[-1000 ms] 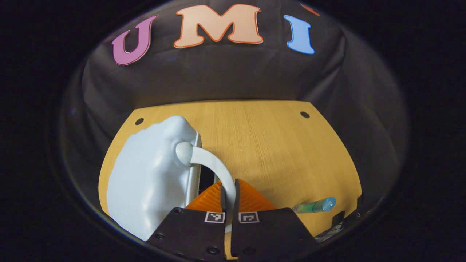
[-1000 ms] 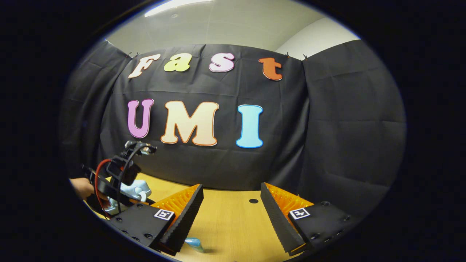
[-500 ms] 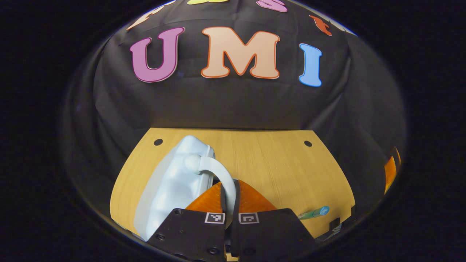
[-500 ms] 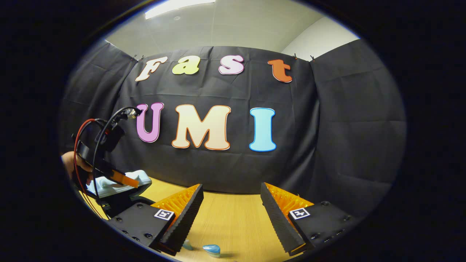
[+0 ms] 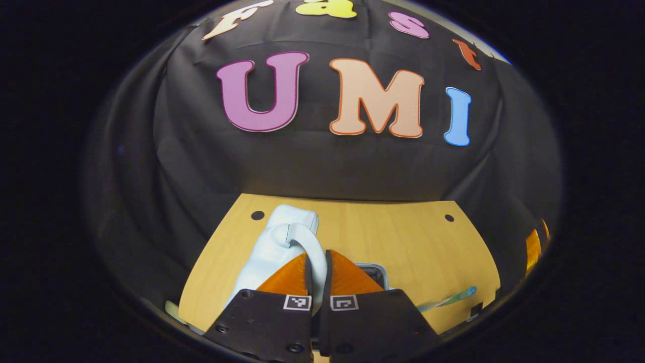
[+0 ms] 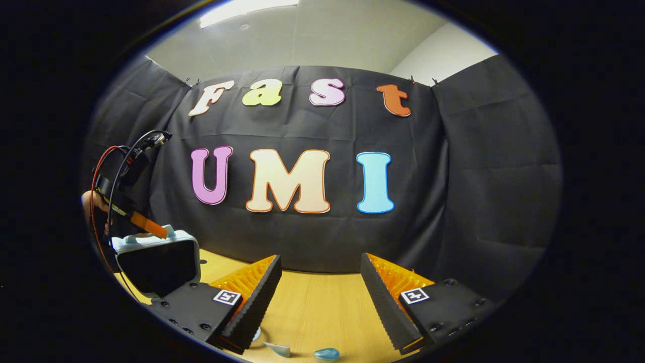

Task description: First open the suitcase, pack the skin care products into it, and then close the suitcase.

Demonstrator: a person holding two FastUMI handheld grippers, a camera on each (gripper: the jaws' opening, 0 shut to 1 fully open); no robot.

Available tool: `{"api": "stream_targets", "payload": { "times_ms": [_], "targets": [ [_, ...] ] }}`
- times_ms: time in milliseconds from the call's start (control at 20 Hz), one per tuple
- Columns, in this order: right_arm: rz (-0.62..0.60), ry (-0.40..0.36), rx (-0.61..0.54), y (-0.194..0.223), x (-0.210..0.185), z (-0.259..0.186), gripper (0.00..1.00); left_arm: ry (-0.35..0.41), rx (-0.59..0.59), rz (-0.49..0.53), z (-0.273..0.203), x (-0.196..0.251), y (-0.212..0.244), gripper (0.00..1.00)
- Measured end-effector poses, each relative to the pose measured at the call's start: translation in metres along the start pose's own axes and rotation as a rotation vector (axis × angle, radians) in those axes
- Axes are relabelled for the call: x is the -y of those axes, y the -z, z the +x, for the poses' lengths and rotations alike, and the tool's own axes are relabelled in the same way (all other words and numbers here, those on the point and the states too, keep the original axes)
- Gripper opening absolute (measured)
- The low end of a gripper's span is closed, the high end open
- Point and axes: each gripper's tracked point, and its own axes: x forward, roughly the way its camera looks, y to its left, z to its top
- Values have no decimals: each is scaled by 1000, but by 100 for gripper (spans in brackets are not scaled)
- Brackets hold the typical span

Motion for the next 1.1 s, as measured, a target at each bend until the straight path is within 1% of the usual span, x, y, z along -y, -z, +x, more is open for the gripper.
{"api": "stream_targets", "payload": {
  "times_ms": [50, 100, 300, 400, 500, 550, 600, 800, 900, 950, 1000, 1100],
  "targets": [
    [0, 2, 0, 0, -5, 2, 100, -21, 11, 2, 0, -11, -2, 2],
    [1, 2, 0, 0, -11, 3, 99, -35, 26, 4, 0, -23, -5, 0],
    [10, 3, -1, 0, -32, 8, 99, -76, 28, 21, -1, -64, -2, 0],
    [5, -2, 2, -2, -43, 10, 100, -109, 32, 19, 1, -87, -2, 0],
    [-3, -8, 9, -5, -52, 11, 99, -146, 37, 8, 1, -112, 0, 0],
    [-5, -11, 11, -6, -56, 10, 100, -162, 48, -4, 4, -123, 0, 0],
    [-3, -14, 12, -6, -59, 10, 99, -172, 43, -14, 6, -134, 5, 0],
    [1, -10, 4, -5, -68, 11, 99, -211, 43, -37, 13, -171, 12, 0],
    [-6, -10, 1, -5, -72, 12, 99, -272, 33, -28, 18, -200, 18, 0],
    [-11, -10, 2, -6, -74, 10, 99, -282, 16, -44, 21, -211, 23, 2],
    [-17, -8, 2, -6, -76, 10, 99, -276, 2, -77, 25, -216, 31, 0],
    [-20, -7, 0, -5, -79, 9, 99, -296, -32, -158, 33, -236, 49, 0]
  ]
}}
